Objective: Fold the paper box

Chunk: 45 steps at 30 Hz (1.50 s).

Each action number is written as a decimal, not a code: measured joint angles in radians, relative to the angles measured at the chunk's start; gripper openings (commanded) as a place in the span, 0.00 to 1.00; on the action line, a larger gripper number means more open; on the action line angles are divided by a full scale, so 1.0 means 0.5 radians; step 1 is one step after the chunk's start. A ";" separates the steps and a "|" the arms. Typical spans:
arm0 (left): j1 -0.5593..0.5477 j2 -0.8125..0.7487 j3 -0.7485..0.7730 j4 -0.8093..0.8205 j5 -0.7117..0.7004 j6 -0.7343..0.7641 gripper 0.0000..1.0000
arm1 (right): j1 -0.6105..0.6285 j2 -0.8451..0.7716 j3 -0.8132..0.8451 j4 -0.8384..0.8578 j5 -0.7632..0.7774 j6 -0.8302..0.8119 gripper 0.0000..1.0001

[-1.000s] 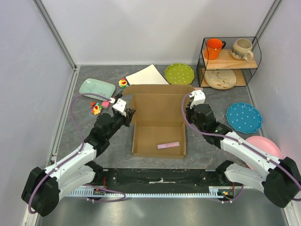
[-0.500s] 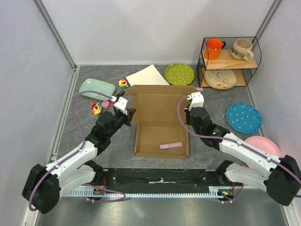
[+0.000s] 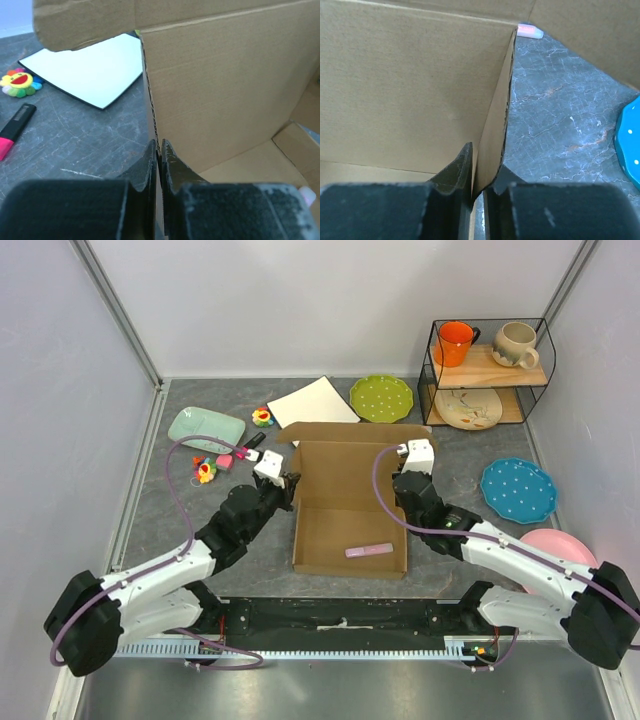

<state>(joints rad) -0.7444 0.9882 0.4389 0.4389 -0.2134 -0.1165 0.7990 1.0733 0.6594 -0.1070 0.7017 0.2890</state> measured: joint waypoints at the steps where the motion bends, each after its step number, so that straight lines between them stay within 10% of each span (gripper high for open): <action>1: -0.034 0.021 -0.001 0.043 -0.054 -0.002 0.09 | 0.001 0.003 0.000 0.000 0.011 0.007 0.18; 23: -0.143 0.626 -0.289 1.407 -0.679 0.241 0.19 | 0.013 0.452 0.127 0.579 0.121 -0.027 0.23; 45: -0.191 0.884 -0.373 1.765 -0.810 0.330 0.24 | 0.021 0.603 -0.204 1.440 0.155 0.005 0.29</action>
<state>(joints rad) -0.8398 1.4303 0.2523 1.3216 -0.6186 0.0483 0.8097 1.3746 0.5575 0.6128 0.7792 0.2913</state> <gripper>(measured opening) 0.233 0.283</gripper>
